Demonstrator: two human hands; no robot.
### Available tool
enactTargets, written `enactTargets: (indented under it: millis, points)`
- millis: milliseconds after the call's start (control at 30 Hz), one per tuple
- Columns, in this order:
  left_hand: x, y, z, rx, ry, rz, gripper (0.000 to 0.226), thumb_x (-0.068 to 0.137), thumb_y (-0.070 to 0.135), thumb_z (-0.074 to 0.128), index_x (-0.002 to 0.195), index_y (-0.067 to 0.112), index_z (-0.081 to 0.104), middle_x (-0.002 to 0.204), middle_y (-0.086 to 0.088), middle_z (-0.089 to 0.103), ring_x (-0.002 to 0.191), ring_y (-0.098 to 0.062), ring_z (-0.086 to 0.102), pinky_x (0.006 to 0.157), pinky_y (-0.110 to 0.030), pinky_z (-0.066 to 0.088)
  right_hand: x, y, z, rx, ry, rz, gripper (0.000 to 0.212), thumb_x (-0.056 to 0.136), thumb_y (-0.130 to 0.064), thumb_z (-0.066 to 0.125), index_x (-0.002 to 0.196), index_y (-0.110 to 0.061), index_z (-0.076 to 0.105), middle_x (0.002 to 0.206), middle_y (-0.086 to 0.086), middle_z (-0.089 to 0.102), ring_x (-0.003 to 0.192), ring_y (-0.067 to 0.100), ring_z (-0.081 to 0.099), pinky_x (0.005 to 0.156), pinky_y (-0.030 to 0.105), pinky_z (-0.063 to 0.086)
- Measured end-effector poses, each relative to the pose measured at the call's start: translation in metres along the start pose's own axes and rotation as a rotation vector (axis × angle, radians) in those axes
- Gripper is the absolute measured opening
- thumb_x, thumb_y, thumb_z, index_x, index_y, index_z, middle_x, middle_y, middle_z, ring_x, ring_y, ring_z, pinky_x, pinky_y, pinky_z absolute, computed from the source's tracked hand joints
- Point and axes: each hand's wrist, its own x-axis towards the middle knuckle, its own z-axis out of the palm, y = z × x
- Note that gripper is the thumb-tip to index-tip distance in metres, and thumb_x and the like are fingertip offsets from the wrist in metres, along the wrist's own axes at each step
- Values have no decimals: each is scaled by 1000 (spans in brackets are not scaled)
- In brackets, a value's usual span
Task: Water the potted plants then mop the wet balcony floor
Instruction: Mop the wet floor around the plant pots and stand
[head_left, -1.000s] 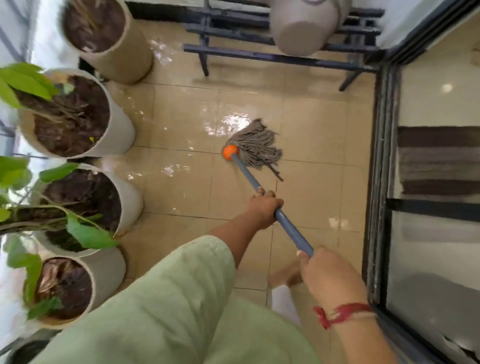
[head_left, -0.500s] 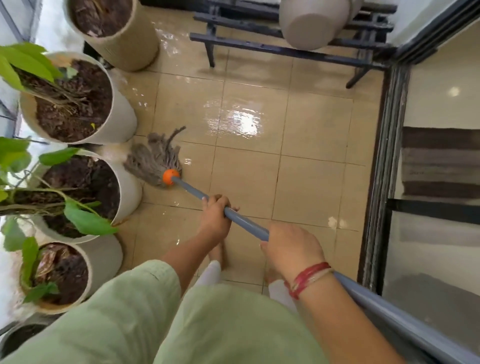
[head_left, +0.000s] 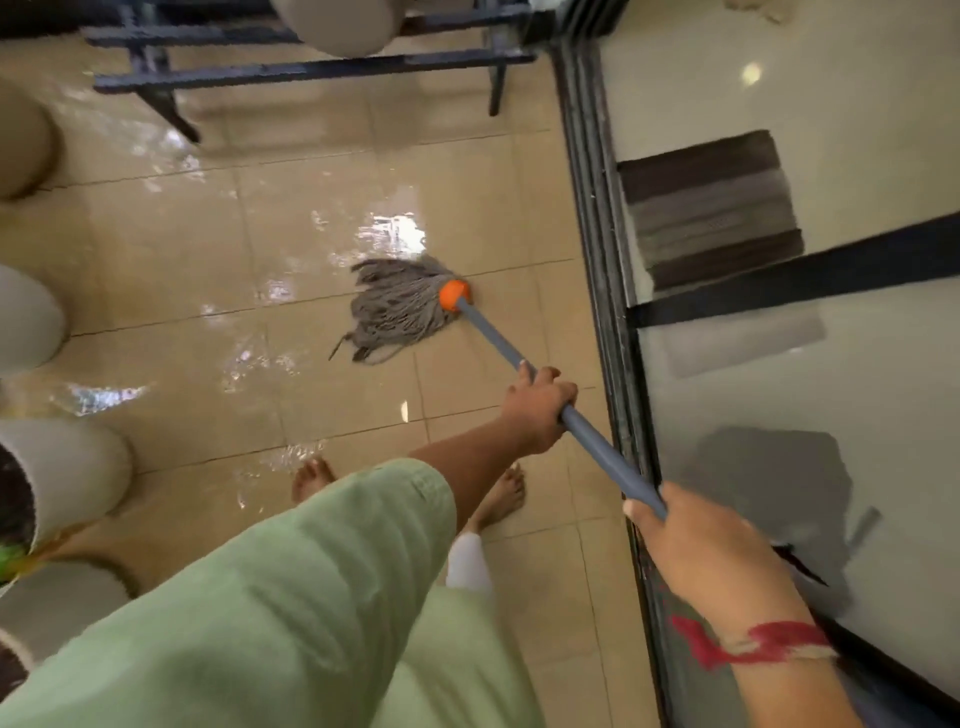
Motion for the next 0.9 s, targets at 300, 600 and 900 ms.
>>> enactTargets:
  millis: [300, 600, 900]
  points:
    - [-20, 98, 71, 242, -367, 222, 34, 94, 19, 54, 127, 14, 50, 146, -18, 30, 141, -52, 5, 109, -58, 30, -54, 91, 56, 196, -170, 233, 54, 90, -57, 10, 111, -21, 45, 98, 2, 60, 93, 18, 61, 78, 27, 45]
    - [-37, 76, 73, 269, -356, 104, 28, 96, 14, 50, 123, 13, 46, 157, -15, 10, 144, -44, 9, 111, -54, 24, -36, 58, 82, 320, -304, 358, 82, 64, -74, 22, 109, -10, 46, 63, -6, 28, 95, 23, 54, 82, 24, 36]
    - [65, 65, 7, 228, 54, -180, 55, 88, 1, 56, 136, 14, 30, 157, -20, -4, 140, -42, 21, 111, -53, 29, 48, 31, 24, 379, 19, 236, 41, 99, -46, 32, 108, -11, 52, 96, 7, 61, 86, 25, 57, 63, 29, 34]
